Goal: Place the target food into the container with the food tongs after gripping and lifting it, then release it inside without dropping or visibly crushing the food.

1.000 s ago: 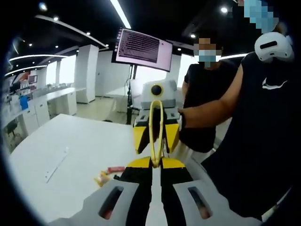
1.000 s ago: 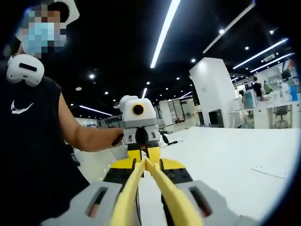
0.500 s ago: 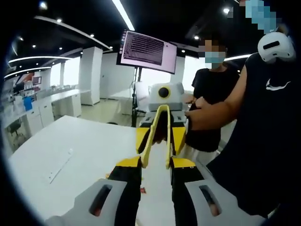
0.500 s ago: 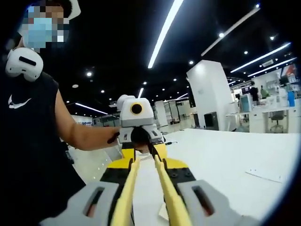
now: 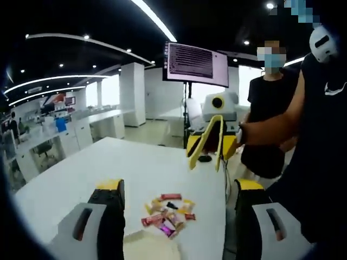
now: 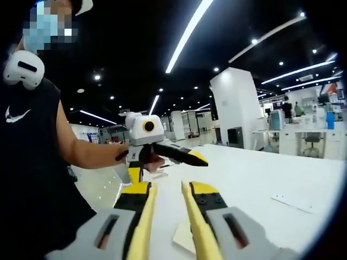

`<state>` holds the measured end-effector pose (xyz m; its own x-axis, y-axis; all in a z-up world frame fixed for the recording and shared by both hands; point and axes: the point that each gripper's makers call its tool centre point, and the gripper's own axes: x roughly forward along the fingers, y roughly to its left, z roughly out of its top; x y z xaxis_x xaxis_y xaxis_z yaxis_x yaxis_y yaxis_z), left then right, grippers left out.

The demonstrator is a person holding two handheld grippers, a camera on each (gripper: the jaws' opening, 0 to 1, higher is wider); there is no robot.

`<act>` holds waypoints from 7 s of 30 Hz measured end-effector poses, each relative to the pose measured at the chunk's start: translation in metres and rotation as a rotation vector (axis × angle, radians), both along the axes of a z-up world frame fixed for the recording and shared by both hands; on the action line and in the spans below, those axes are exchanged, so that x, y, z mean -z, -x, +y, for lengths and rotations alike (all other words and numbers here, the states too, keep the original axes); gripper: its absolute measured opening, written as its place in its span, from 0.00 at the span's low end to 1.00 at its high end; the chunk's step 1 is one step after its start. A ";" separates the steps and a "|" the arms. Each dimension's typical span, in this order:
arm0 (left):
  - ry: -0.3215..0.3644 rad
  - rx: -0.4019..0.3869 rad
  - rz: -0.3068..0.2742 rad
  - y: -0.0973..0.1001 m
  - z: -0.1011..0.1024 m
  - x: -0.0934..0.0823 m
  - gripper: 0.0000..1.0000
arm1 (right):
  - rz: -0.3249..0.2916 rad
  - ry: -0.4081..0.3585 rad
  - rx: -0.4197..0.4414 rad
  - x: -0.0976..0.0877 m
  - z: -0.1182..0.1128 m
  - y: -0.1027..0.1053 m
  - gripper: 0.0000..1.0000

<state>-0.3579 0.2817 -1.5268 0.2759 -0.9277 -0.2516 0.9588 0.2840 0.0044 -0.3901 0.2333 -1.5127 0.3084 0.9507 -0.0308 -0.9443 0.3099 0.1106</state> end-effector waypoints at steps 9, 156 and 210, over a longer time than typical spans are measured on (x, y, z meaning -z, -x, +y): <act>-0.050 -0.236 -0.051 -0.026 0.057 0.024 1.00 | -0.046 0.094 0.083 0.012 -0.021 -0.011 0.27; -0.103 -0.549 0.115 0.044 0.112 0.216 0.98 | 0.262 0.734 0.330 0.286 -0.157 -0.052 0.18; -0.160 -0.495 0.096 0.051 0.107 0.223 1.00 | 0.112 0.655 0.224 0.184 -0.005 -0.094 0.19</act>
<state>-0.4094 0.3883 -1.7495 0.6397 -0.6401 -0.4254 0.7085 0.7057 0.0034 -0.2965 0.2282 -1.6966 0.4563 0.6394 -0.6189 -0.8438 0.5317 -0.0729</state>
